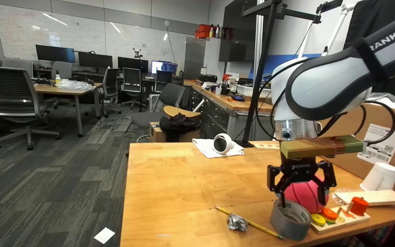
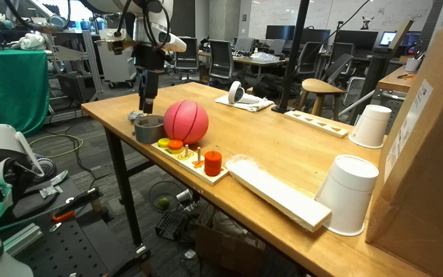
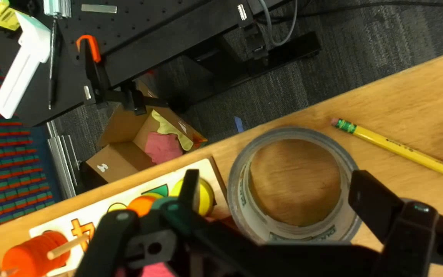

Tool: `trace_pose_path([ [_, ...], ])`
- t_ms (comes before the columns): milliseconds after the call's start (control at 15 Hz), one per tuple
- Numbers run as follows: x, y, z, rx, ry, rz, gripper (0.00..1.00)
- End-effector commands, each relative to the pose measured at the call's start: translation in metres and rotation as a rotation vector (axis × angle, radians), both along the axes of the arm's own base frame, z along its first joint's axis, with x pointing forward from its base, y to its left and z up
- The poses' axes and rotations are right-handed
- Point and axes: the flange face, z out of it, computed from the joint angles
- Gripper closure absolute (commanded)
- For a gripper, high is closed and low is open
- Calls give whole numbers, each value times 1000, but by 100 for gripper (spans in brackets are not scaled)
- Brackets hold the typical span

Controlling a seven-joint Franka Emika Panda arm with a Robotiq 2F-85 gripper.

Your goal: Move the ball to the right

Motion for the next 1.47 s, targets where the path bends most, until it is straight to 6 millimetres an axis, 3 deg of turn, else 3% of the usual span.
trace_pose_path([
  [0,7,-16,0,-2,12,-46,0],
  [200,21,-31,-13,4,5,-56,0],
  [400,43,-58,-17,-40,-32,-73,0],
  [467,51,-74,-3,-88,-70,-70,0],
  [600,55,-104,52,-215,-138,-47,0],
  [867,49,-124,143,-395,-276,-6,0],
  [1000,36,-114,190,-461,-366,15,0],
  [1067,34,-103,196,-476,-421,23,0],
  [1200,28,-72,186,-392,-412,63,0],
  [1400,15,-21,154,-248,-342,119,0],
])
